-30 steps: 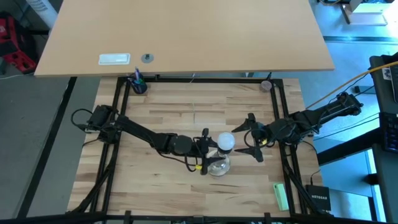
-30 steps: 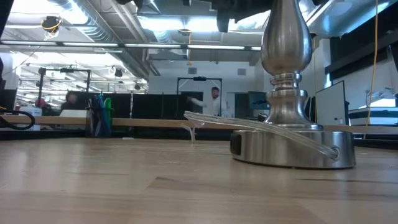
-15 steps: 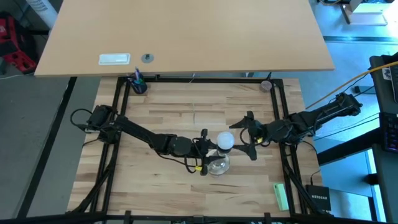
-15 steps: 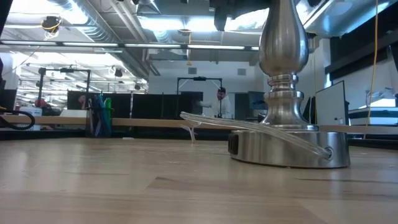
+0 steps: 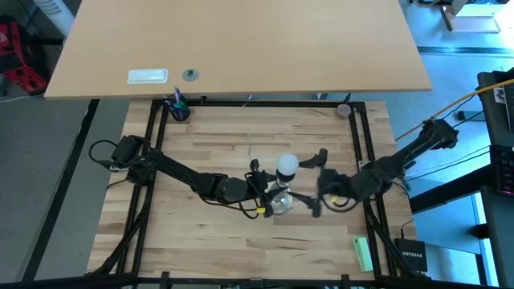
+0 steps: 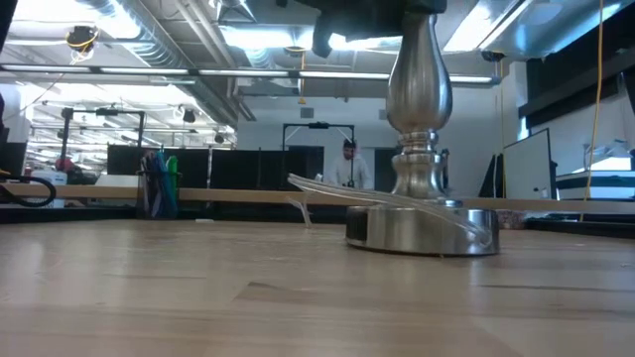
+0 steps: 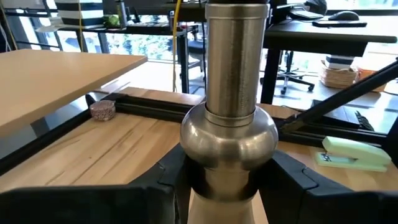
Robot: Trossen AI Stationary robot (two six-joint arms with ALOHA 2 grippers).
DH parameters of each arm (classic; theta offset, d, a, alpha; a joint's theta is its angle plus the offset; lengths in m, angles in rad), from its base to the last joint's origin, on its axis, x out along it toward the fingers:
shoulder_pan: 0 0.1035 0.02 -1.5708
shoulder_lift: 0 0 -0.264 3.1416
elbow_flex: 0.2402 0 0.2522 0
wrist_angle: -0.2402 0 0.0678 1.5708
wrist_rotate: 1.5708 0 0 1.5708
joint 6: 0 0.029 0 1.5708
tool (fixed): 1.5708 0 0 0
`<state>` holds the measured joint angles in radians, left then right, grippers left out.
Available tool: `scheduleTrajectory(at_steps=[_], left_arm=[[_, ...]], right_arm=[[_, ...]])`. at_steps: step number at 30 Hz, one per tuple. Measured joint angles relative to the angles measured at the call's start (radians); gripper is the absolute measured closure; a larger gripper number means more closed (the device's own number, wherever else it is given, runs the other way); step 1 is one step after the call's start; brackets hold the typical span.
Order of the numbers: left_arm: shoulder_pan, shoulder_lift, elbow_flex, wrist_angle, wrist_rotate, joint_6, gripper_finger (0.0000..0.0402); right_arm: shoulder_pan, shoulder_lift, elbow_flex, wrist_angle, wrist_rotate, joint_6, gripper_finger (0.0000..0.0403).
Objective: Screw lightbulb
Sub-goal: Remove the light bulb from the lamp
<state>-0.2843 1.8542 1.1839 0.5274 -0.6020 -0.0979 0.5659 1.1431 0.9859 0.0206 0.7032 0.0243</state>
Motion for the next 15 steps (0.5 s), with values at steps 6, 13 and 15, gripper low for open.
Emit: scheduleTrajectory(at_steps=[6,13,15], left_arm=[[-0.001,0.000,0.000,-0.002,0.001,-0.002,0.0276],[-0.004,-0.001,0.000,-0.012,0.001,-0.006,0.0276],[-0.003,-0.001,0.000,-0.012,0.003,-0.007,0.0276]], right_arm=[[-0.003,0.109,0.000,0.258,0.206,-0.203,0.0027],[-0.005,0.111,0.000,0.356,0.224,-0.284,0.0042],[-0.018,0.111,0.000,0.344,0.217,-0.284,0.0064]])
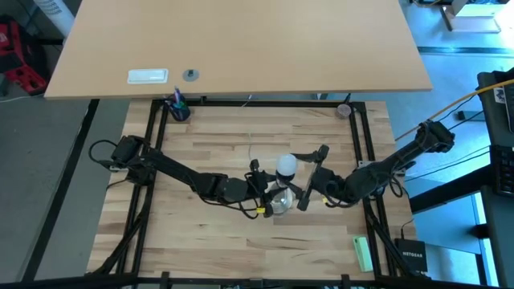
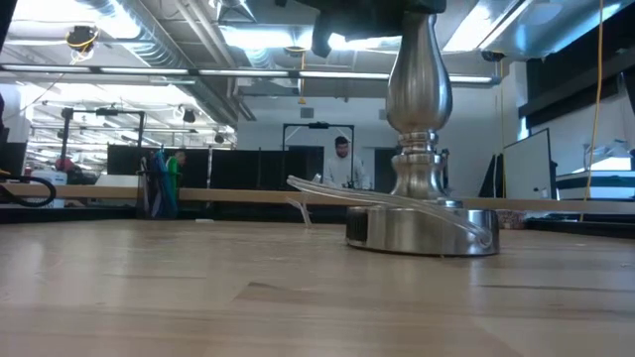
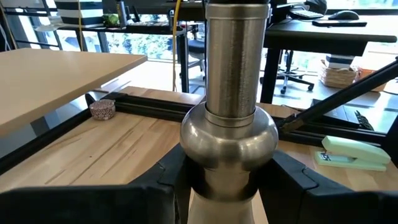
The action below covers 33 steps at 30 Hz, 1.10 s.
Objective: Screw lightbulb
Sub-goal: Remove the light bulb from the lamp
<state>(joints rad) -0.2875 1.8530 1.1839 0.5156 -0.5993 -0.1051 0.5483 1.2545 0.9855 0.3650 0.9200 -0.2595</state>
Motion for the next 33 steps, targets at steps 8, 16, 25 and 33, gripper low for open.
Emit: scheduleTrajectory(at_steps=[8,16,25,33], left_arm=[[-0.001,0.000,0.000,-0.005,0.001,-0.004,0.0276],[-0.021,-0.009,0.000,-0.007,0.069,0.042,0.0276],[-0.029,-0.034,0.000,-0.006,0.447,0.085,0.0276],[-0.015,-0.033,0.000,-0.004,0.726,0.043,0.0276]], right_arm=[[-0.019,-0.005,-0.001,-0.029,-0.081,0.035,0.0207],[-0.019,-0.051,-0.001,-0.117,-0.229,0.106,0.0243],[-0.072,-0.138,-0.004,-0.201,-0.841,0.200,0.0246],[-0.178,-0.096,-0.002,-0.175,-1.308,0.171,0.0249]])
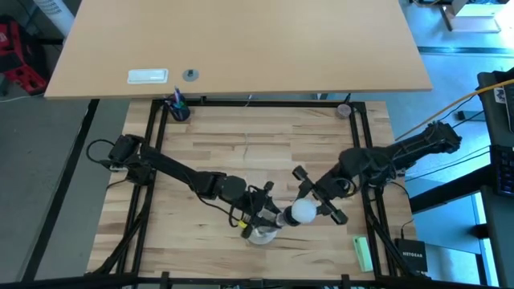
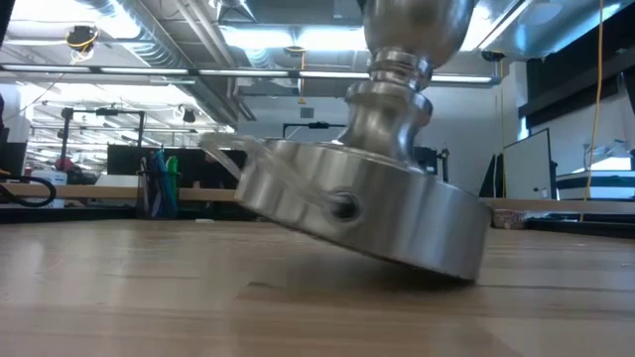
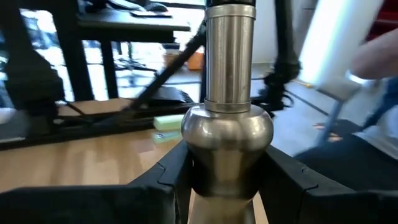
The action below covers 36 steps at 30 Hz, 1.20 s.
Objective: Screw lightbulb
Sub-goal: Remove the light bulb from the lamp
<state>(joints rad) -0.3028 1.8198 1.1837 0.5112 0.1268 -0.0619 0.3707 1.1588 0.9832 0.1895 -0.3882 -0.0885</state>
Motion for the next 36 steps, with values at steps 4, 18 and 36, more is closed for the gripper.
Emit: scheduleTrajectory(at_steps=[4,18,36], left_arm=[[0.010,0.000,-0.001,-0.007,0.027,-0.002,0.0276],[-0.015,-0.016,-0.003,-0.029,-0.392,0.034,0.0276],[-0.014,-0.019,-0.003,-0.050,-0.684,-0.016,0.0276]], right_arm=[[-0.021,0.017,0.002,0.008,-0.032,-0.009,0.0250],[0.011,-0.180,0.003,-0.314,0.462,0.181,0.0045],[0.120,-0.016,0.002,-0.040,1.043,0.096,0.0082]])
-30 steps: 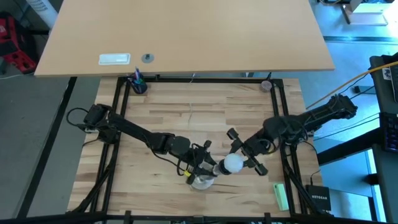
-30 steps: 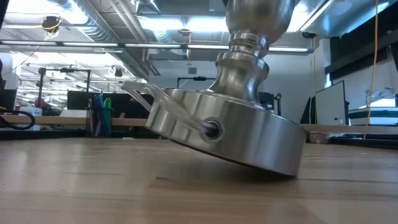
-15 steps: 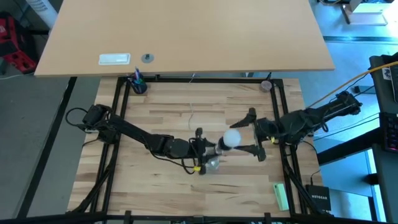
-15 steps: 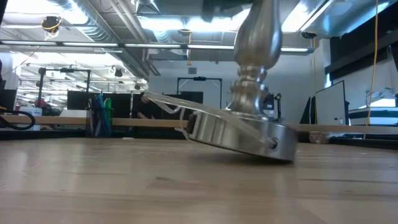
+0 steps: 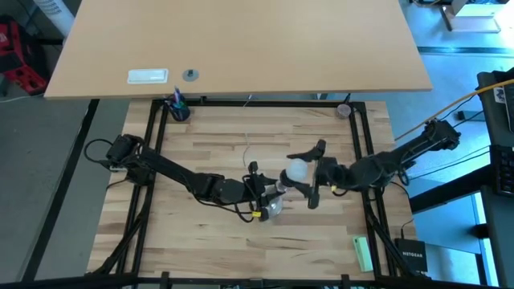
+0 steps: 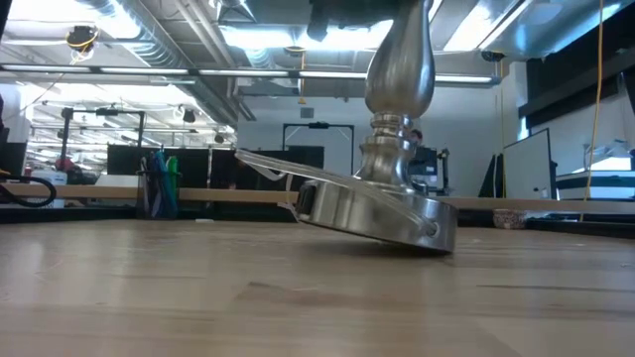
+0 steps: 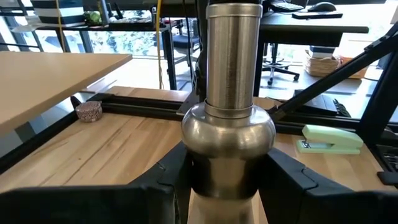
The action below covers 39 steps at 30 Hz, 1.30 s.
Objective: Screw lightbulb
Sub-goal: Remove the light bulb from the lamp
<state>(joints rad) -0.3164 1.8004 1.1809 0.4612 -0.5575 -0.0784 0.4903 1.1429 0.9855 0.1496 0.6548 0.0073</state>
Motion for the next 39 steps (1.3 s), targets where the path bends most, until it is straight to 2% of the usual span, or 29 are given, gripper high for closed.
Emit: scheduleTrajectory(at_steps=[3,5,8,10,14,19,21,23,27,31,32,35,39], left_arm=[[0.000,-0.001,0.000,-0.005,0.000,0.000,0.0276],[0.000,-0.001,0.001,-0.006,0.001,-0.001,0.0276],[-0.005,-0.002,0.001,-0.007,0.005,-0.004,0.0276],[-0.005,-0.003,0.001,-0.009,0.052,0.010,0.0276],[0.003,-0.008,0.001,-0.002,0.308,0.006,0.0276],[0.020,-0.007,0.003,0.007,0.635,-0.034,0.0276],[0.026,-0.007,0.004,0.014,0.718,-0.050,0.0276],[0.031,-0.007,0.005,0.023,0.768,-0.055,0.0276],[0.032,-0.005,0.005,0.023,0.798,-0.060,0.0276],[0.035,-0.005,0.003,0.009,0.766,-0.040,0.0276],[0.035,-0.005,0.003,0.003,0.749,-0.032,0.0276],[0.031,-0.008,0.003,-0.014,0.686,-0.023,0.0276],[0.022,-0.009,0.003,-0.011,0.595,-0.018,0.0276]], right_arm=[[0.001,0.002,0.000,0.029,-0.001,-0.042,0.0104],[0.001,0.000,0.000,0.020,-0.001,-0.047,0.0133],[0.000,-0.002,0.000,-0.005,-0.021,-0.048,0.0200],[0.001,-0.002,-0.001,-0.016,-0.076,-0.045,0.0245],[0.001,-0.007,-0.001,-0.015,-0.314,-0.066,0.0247],[-0.030,-0.008,-0.001,-0.019,-0.764,-0.119,0.0247],[-0.053,-0.003,-0.002,-0.008,-0.933,-0.147,0.0247],[-0.071,0.006,-0.002,0.024,-1.021,-0.170,0.0248],[-0.077,0.019,-0.002,0.033,-1.008,-0.195,0.0248],[-0.069,0.022,-0.002,0.031,-0.840,-0.163,0.0244],[-0.069,0.021,-0.002,0.030,-0.808,-0.157,0.0229],[-0.070,-0.010,-0.002,-0.021,-0.729,-0.155,0.0151],[-0.069,-0.089,-0.002,-0.150,-0.619,-0.093,0.0063]])
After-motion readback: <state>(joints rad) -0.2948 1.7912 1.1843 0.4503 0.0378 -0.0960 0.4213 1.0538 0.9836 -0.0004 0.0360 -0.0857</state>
